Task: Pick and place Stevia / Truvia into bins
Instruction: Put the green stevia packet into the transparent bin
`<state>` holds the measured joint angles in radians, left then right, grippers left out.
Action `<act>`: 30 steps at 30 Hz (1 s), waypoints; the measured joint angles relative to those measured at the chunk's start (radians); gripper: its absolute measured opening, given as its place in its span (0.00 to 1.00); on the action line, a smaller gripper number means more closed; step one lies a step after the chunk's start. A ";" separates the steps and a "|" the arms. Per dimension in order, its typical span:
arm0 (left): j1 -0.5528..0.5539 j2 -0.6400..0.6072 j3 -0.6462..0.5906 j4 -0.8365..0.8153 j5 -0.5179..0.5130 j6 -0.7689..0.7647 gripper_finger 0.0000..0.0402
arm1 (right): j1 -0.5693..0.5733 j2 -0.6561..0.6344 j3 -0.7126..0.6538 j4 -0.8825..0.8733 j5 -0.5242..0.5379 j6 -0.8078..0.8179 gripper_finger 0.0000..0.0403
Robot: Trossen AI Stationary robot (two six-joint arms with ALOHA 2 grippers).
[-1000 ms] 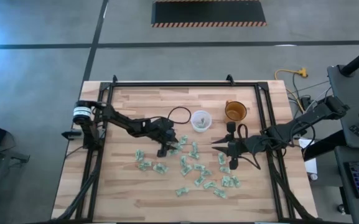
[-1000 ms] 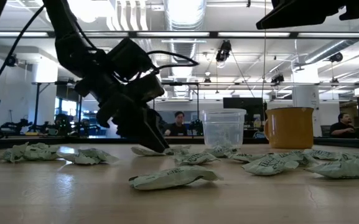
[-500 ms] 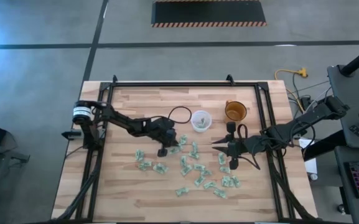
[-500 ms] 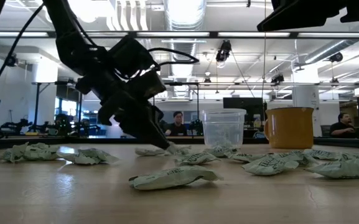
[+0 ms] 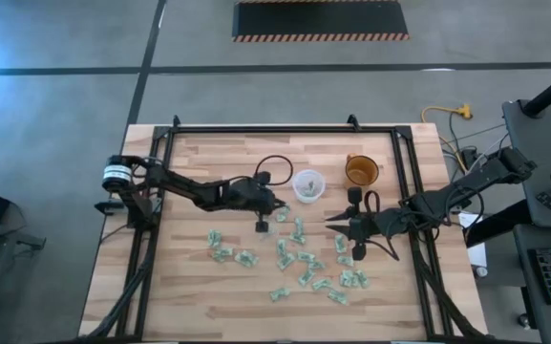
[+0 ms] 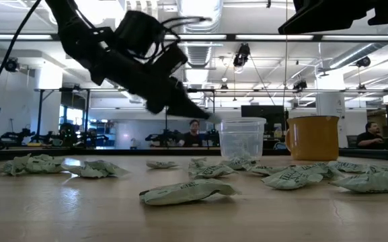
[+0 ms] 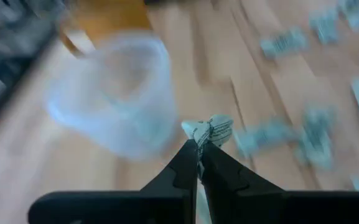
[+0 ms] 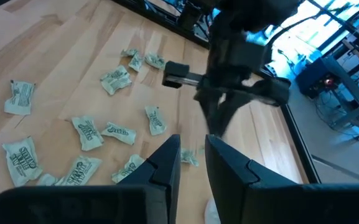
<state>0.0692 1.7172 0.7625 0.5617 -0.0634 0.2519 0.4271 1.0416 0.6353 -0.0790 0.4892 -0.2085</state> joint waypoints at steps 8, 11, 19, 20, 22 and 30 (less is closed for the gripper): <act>0.003 0.015 0.077 0.079 -0.094 0.065 0.00 | 0.000 0.000 -0.002 0.000 0.000 0.000 0.16; 0.017 0.055 0.128 0.082 -0.138 0.095 0.00 | 0.000 0.000 -0.002 0.000 0.000 0.000 0.16; 0.059 0.180 0.300 -0.041 -0.159 0.106 0.00 | 0.000 0.000 -0.002 -0.015 0.001 0.015 0.15; 0.063 0.185 0.316 -0.074 -0.160 0.106 0.00 | 0.000 0.000 -0.002 -0.022 0.001 0.021 0.15; 0.068 0.189 0.346 -0.127 -0.165 0.105 0.01 | 0.000 0.000 -0.002 -0.027 0.001 0.026 0.15; 0.068 0.155 0.364 -0.184 -0.174 0.102 0.20 | 0.000 0.000 -0.002 -0.052 0.001 0.049 0.14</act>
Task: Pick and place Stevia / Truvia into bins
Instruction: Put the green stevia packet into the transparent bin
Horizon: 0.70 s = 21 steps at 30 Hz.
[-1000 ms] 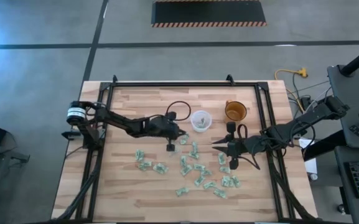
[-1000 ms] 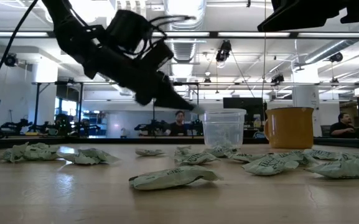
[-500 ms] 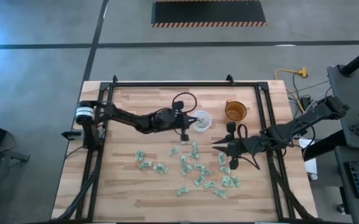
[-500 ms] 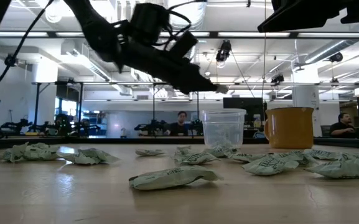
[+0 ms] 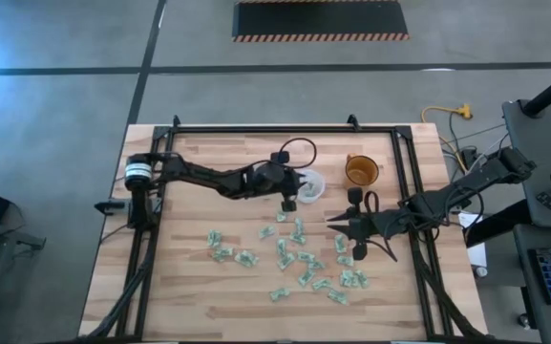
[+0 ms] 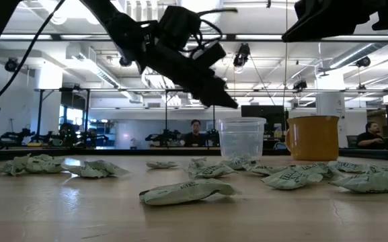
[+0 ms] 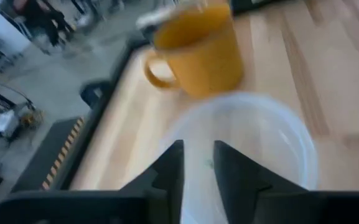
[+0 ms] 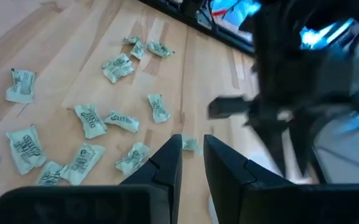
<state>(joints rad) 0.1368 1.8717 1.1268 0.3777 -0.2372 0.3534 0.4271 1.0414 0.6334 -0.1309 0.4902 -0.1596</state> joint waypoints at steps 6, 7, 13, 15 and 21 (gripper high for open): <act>-0.009 -0.062 -0.006 -0.136 0.000 -0.008 0.32 | 0.000 -0.001 0.000 -0.148 -0.031 0.187 0.14; -0.016 -0.079 -0.005 -0.169 0.000 -0.008 0.34 | 0.000 -0.001 0.000 -0.187 -0.063 0.228 0.14; -0.090 -0.199 -0.036 -0.386 0.005 -0.052 0.35 | 0.015 0.024 -0.047 -0.248 -0.233 0.429 0.14; -0.126 -0.236 -0.059 -0.436 0.008 -0.068 0.35 | 0.019 0.054 -0.070 -0.219 -0.236 0.441 0.14; -0.239 -0.336 -0.161 -0.462 0.009 -0.091 0.35 | 0.017 0.168 -0.087 -0.222 -0.237 0.471 0.14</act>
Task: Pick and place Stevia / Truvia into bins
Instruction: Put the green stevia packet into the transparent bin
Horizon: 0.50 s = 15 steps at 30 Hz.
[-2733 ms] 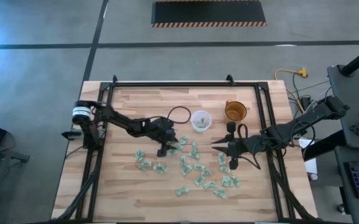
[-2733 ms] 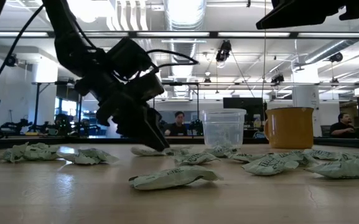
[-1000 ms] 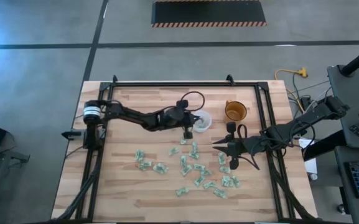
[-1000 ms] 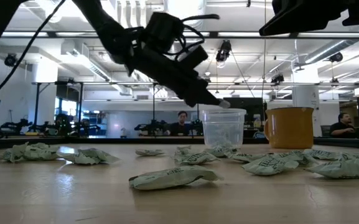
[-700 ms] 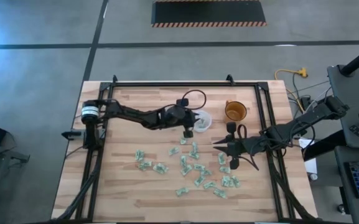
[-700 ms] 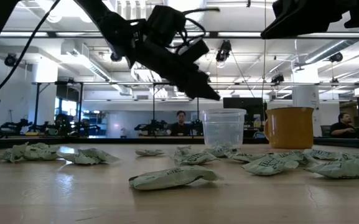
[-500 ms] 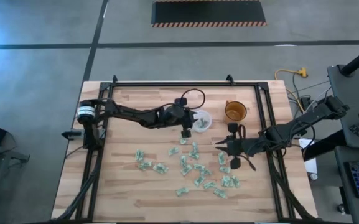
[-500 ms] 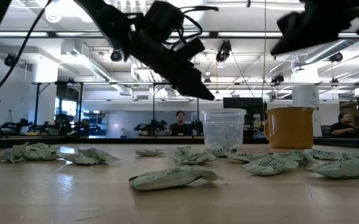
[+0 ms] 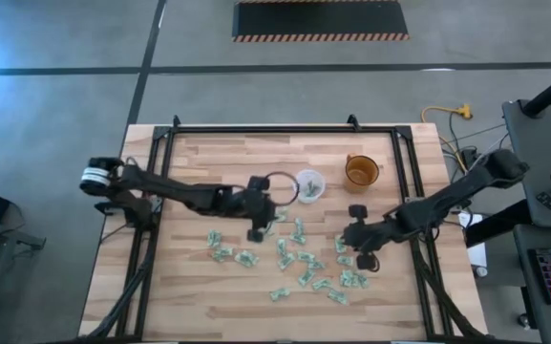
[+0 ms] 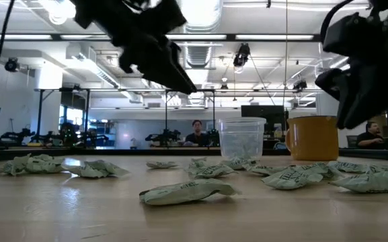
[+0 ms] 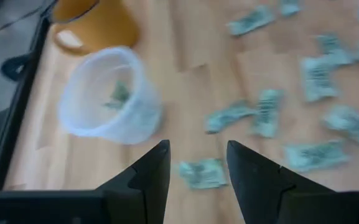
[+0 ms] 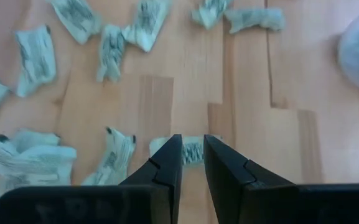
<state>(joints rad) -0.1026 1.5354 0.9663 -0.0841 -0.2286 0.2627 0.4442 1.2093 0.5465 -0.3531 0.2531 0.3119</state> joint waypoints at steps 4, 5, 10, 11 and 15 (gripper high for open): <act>-0.056 -0.071 -0.070 0.008 -0.001 -0.027 0.35 | 0.001 0.059 0.016 0.010 0.000 0.003 0.14; -0.068 -0.093 -0.094 0.003 -0.002 -0.041 0.35 | 0.001 0.074 0.018 0.022 0.001 0.003 0.14; -0.104 -0.168 -0.175 0.005 -0.009 -0.080 0.35 | -0.006 0.135 0.021 0.041 0.002 0.023 0.14; -0.106 -0.179 -0.183 0.016 -0.010 -0.084 0.35 | -0.011 0.141 0.020 0.028 0.000 0.031 0.14; -0.109 -0.224 -0.215 0.034 -0.015 -0.102 0.35 | -0.038 0.163 0.024 0.016 0.000 0.048 0.14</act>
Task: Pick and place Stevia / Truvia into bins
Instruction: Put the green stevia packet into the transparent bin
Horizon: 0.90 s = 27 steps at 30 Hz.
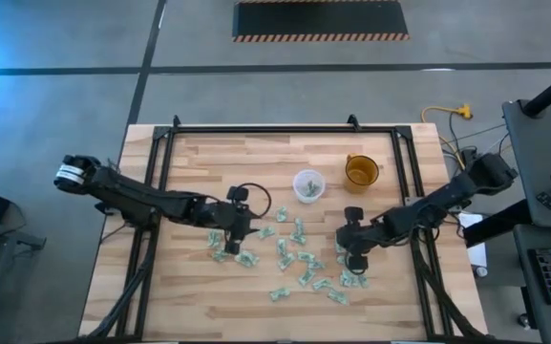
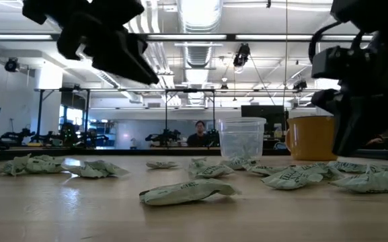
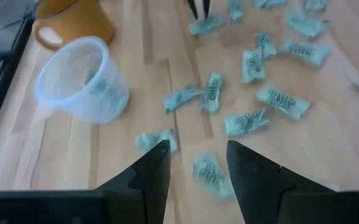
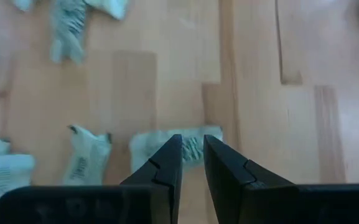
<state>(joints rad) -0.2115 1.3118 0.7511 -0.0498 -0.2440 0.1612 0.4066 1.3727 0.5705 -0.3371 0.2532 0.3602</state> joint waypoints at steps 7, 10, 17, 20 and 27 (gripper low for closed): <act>-0.002 -0.038 -0.034 0.040 0.003 -0.001 0.35 | -0.031 0.013 -0.006 0.028 0.003 0.015 0.14; -0.003 -0.039 -0.036 0.059 0.003 -0.002 0.35 | -0.035 0.016 -0.013 0.022 -0.001 0.032 0.14; -0.003 -0.025 -0.039 0.068 0.003 0.001 0.35 | -0.050 0.029 -0.017 0.025 -0.023 0.041 0.14; -0.004 -0.025 -0.040 0.057 0.004 0.001 0.35 | -0.052 0.037 -0.012 0.033 -0.027 0.051 0.18; -0.005 -0.032 -0.040 0.064 0.004 0.000 0.35 | -0.052 0.030 -0.015 0.017 -0.028 0.085 0.32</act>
<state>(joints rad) -0.2161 1.2800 0.7113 0.0144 -0.2401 0.1616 0.3550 1.4022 0.5560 -0.3200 0.2256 0.4448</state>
